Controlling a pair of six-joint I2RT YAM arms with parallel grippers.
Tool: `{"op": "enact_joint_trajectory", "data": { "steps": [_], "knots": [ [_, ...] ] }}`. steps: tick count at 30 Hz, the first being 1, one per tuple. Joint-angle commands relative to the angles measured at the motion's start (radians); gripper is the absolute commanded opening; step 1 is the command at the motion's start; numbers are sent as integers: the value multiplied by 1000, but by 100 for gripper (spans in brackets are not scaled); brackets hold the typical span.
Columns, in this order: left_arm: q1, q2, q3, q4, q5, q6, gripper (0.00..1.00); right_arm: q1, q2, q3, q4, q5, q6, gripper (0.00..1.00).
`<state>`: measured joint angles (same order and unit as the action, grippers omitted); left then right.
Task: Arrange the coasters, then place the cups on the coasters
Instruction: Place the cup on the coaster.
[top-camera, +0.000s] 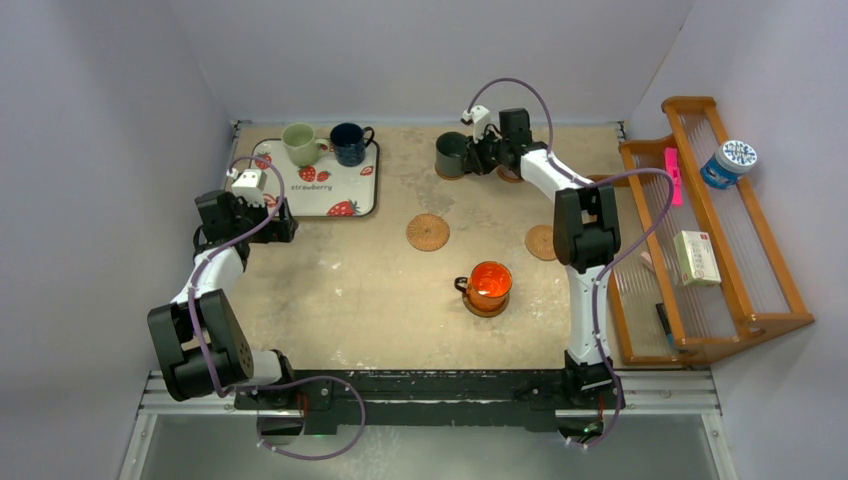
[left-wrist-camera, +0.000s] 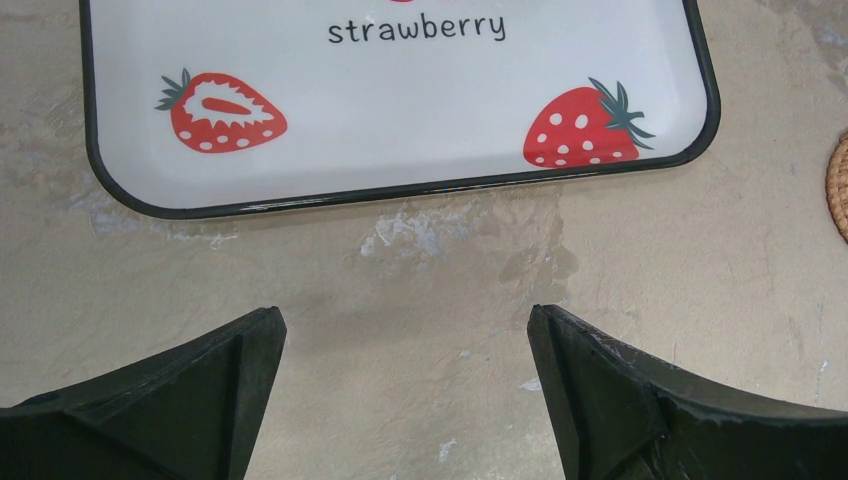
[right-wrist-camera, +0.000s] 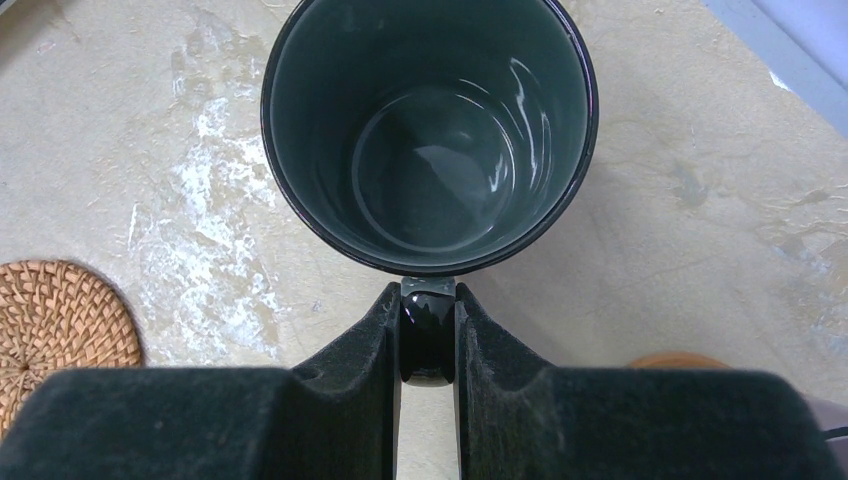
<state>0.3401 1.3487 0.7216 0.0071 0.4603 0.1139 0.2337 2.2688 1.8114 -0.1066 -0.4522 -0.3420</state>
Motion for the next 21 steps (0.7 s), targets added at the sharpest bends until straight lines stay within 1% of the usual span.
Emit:
{"op": "enact_joint_trajectory", "data": {
  "steps": [1, 7, 12, 18, 21],
  "knots": [
    [5, 4, 4, 37, 22, -11, 100, 9, -48, -14, -6, 11, -16, 6],
    [5, 4, 5, 36, 21, -12, 100, 9, -43, 0, -20, 15, -18, 21],
    [5, 4, 6, 36, 21, -11, 100, 9, -44, 2, -24, 18, -21, 30],
    [5, 3, 5, 35, 21, -11, 100, 11, -50, 1, -21, 30, -26, 47],
    [5, 3, 4, 35, 21, -11, 100, 11, -59, -1, -22, 30, -30, 54]
  ]
}}
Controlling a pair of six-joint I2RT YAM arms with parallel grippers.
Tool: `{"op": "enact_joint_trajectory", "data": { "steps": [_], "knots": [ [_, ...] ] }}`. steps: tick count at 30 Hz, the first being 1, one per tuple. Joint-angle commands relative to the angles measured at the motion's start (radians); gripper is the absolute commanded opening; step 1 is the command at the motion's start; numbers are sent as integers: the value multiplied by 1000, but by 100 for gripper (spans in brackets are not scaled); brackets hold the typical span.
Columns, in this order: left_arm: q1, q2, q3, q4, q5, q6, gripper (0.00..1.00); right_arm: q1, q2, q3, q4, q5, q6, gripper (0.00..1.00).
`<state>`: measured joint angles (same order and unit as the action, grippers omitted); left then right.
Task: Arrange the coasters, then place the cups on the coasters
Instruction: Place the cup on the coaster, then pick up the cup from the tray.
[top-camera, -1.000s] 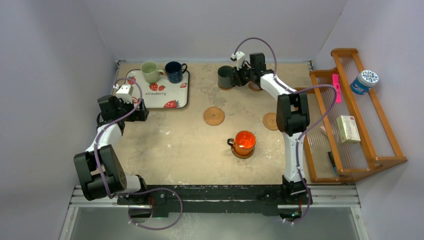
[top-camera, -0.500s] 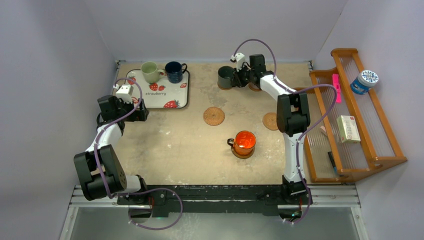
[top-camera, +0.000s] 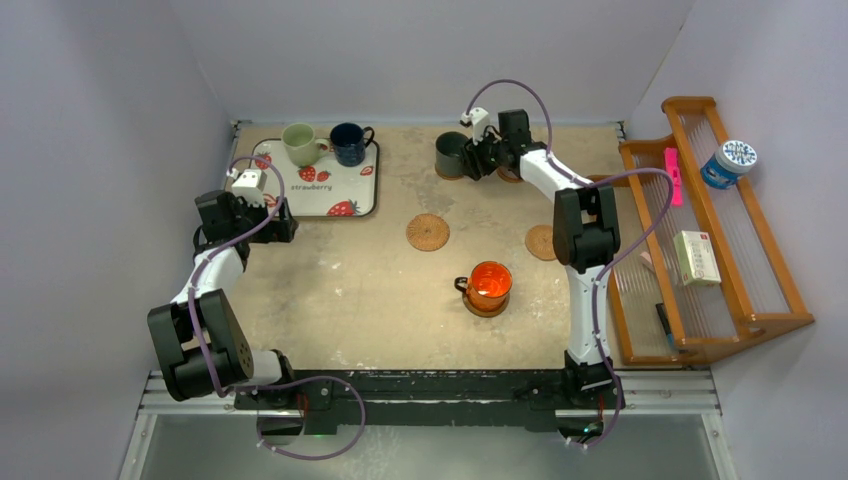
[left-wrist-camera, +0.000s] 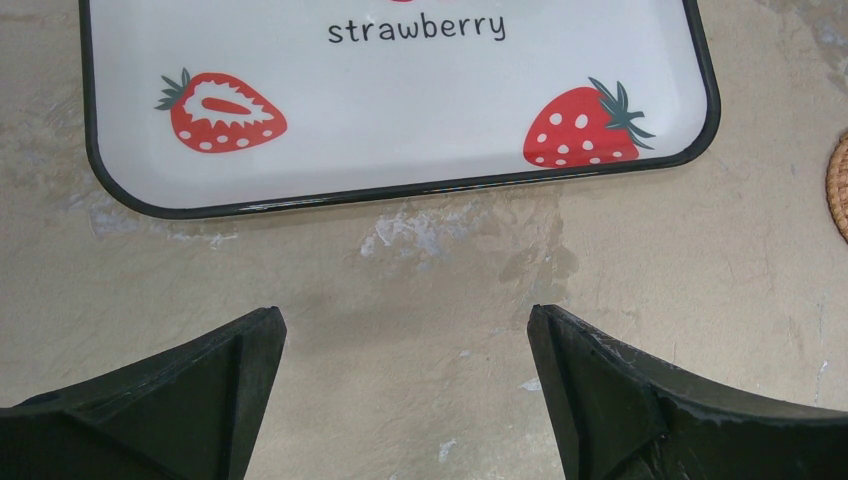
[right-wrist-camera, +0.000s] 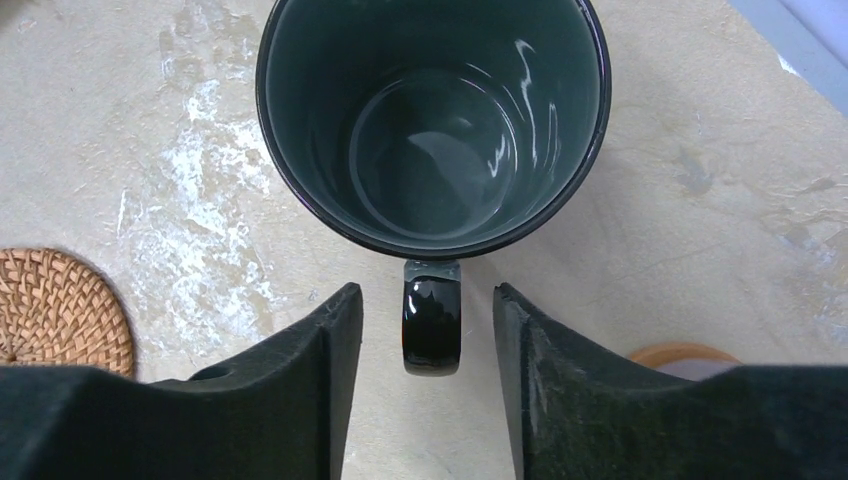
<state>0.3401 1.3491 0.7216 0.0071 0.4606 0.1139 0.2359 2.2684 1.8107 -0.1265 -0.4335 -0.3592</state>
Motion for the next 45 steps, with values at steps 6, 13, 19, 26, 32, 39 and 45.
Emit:
{"op": "enact_joint_trajectory", "data": {
  "steps": [6, 13, 19, 26, 32, 39, 45],
  "knots": [
    [5, 0, 4, 34, 21, -11, 100, 8, -88, -10, -9, 0, -25, 65],
    [6, -1, 4, 34, 18, -11, 100, 9, -136, -13, -33, -18, -29, 97],
    [6, -2, 4, 33, 14, -11, 100, 9, -200, -18, -73, -29, -20, 99],
    [5, 0, 4, 34, 15, -13, 100, 8, -322, -92, -85, -19, -26, 99],
    [5, -1, 13, 23, -5, -9, 100, 8, -477, -245, -78, 1, -42, 99],
    [5, 1, 72, -5, -27, -9, 100, 8, -697, -470, -45, 33, -61, 99],
    [5, 21, 111, -5, -37, -14, 100, 8, -847, -632, -12, 85, -37, 99]
  ]
}}
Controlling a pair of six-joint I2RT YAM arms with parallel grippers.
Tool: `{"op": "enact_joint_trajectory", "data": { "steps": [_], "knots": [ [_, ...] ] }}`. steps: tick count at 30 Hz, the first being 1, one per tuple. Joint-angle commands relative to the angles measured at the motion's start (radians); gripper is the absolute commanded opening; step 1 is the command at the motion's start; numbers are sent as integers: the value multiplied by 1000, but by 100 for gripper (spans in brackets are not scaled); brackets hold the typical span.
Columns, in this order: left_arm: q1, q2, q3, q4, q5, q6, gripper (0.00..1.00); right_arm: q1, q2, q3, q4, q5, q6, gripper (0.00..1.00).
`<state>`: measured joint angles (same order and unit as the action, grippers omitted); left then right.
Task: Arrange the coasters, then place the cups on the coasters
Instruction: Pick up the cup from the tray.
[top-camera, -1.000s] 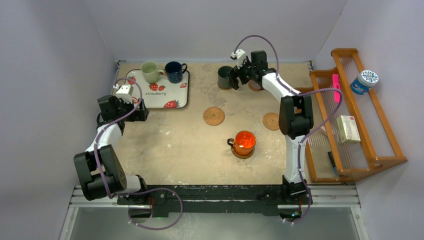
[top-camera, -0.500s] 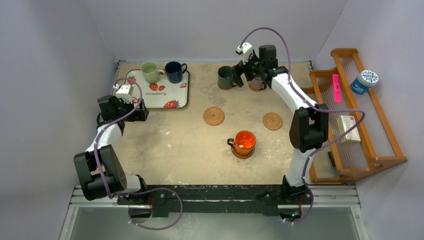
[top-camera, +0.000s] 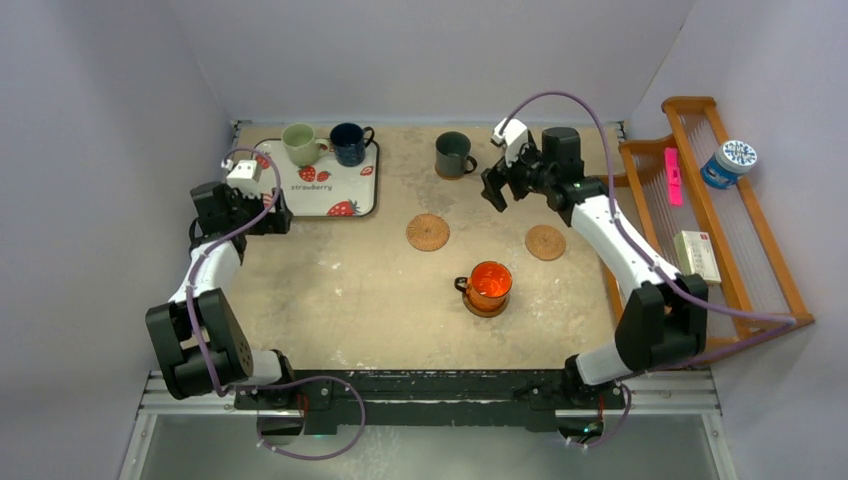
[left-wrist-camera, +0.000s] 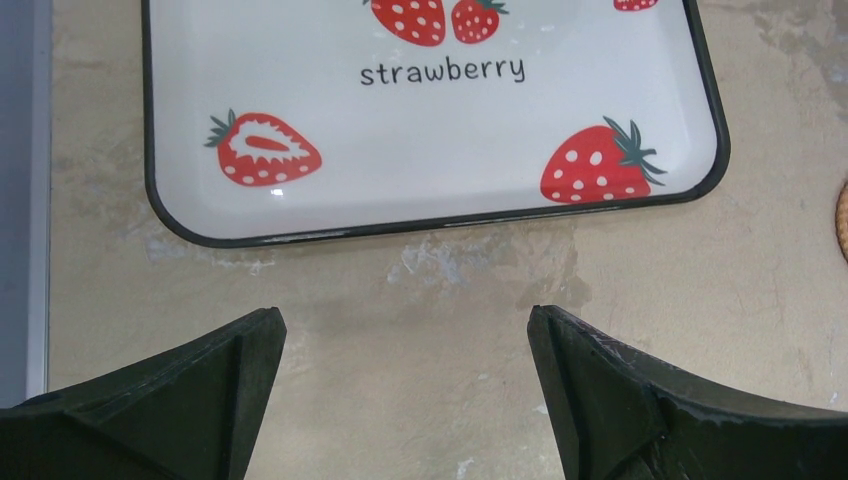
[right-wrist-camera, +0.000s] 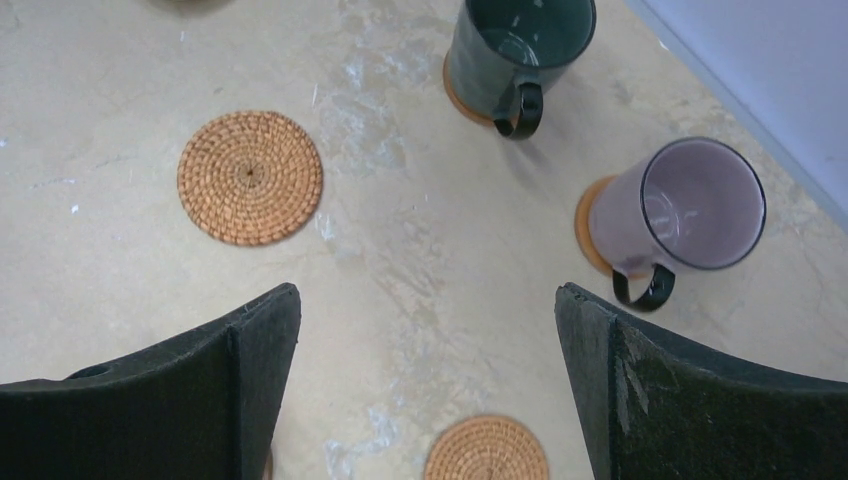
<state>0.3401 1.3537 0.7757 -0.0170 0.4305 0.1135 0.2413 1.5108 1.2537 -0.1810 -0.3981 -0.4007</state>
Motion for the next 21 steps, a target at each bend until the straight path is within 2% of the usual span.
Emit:
{"op": "enact_joint_trajectory", "data": {
  "steps": [1, 10, 21],
  "knots": [
    [5, 24, 69, 19, -8, -18, 100, 3, -111, -95, 44, 58, 9, 99],
    [-11, 130, 257, -33, -29, -30, 100, 1, -251, -247, 53, 74, 40, 99],
    [-170, 286, 542, -137, -158, 59, 100, 1, -326, -332, 52, 58, -53, 99]
  ]
}}
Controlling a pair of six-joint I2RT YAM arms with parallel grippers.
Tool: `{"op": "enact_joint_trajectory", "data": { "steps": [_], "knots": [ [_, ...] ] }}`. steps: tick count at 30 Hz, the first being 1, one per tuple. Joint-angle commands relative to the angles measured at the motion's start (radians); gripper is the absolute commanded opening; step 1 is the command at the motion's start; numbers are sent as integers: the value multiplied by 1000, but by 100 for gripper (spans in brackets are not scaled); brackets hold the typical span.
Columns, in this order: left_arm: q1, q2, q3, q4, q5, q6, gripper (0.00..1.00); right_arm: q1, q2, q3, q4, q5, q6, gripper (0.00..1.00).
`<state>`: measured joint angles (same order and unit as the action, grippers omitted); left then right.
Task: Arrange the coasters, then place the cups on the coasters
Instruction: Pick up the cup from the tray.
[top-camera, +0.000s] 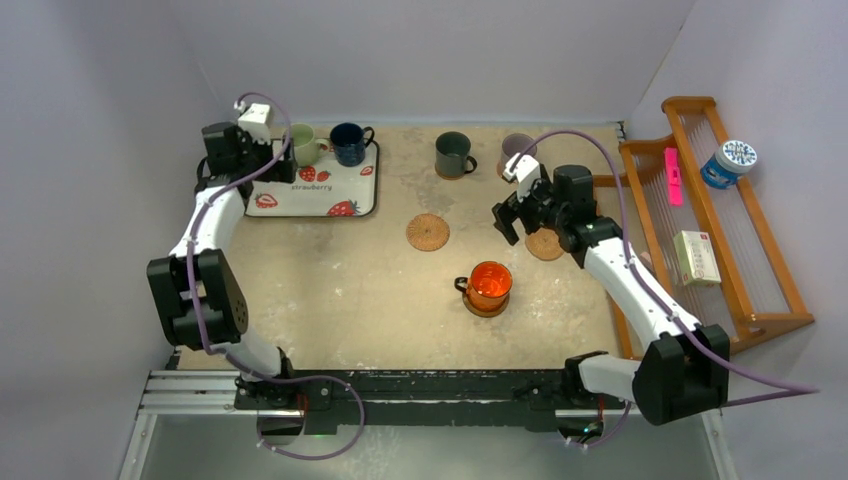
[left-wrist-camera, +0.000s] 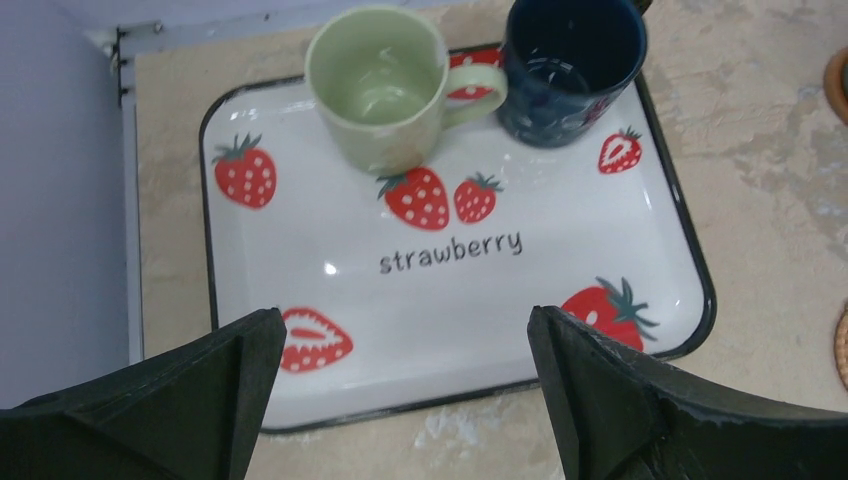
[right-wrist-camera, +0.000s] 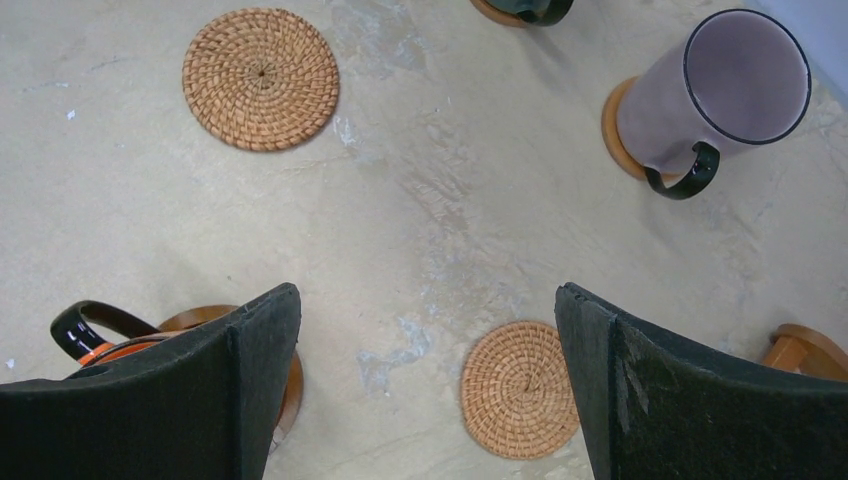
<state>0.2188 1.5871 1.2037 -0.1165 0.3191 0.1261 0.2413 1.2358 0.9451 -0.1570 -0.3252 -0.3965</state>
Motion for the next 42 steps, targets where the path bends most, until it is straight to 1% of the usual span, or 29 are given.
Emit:
{"op": "enact_joint_trajectory", "data": {
  "steps": [1, 5, 13, 22, 27, 36, 42],
  "knots": [
    [-59, 74, 143, -47, -48, 48, 100, 1, -59, -30, 28, -25, -67, 99],
    [-85, 174, 253, -77, -54, 63, 100, 1, -85, -64, 34, -62, -99, 99],
    [-100, 357, 492, -142, -36, 96, 100, 1, -119, -137, 89, -85, -132, 99],
    [-148, 511, 681, -227, -13, 170, 100, 1, -177, -170, 82, -137, -162, 99],
    [-164, 568, 716, -241, -21, 188, 100, 1, -197, -180, 68, -160, -180, 99],
    [-165, 628, 703, -199, -74, 233, 100, 1, -203, -189, 53, -184, -201, 99],
    [-165, 649, 703, -199, -60, 233, 95, 1, -209, -193, 48, -186, -209, 99]
  ]
}}
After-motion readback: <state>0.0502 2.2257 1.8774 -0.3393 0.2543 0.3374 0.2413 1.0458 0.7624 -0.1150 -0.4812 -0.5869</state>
